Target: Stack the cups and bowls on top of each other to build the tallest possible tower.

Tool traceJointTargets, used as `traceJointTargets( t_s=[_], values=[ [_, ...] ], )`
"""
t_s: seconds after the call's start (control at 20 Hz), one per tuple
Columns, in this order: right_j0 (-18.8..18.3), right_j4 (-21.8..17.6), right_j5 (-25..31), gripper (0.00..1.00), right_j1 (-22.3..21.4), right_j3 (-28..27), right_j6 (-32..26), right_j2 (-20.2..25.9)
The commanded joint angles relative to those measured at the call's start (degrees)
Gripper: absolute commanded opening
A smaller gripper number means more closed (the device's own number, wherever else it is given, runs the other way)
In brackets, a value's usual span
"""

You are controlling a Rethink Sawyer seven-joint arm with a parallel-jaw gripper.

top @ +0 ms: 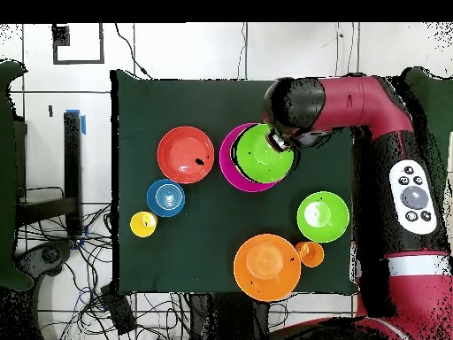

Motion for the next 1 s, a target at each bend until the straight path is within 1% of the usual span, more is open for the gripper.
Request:
traceJointTargets(
  t_s=[0.05, 0.25, 0.5, 1.0],
  values=[
    [1.40, -1.30, 4.38, 0.00, 0.88, 4.01, -10.36, -1.70],
    [0.80, -0.17, 2.59, 0.00, 1.13, 4.26, -10.61, -0.46],
    [1.01, 0.08, 2.95, 0.00, 1.32, 4.17, -10.43, -0.59],
    [0.09, 1.25, 1.50, 0.00, 0.93, 5.75, -10.13, -0.16]
  ],
)
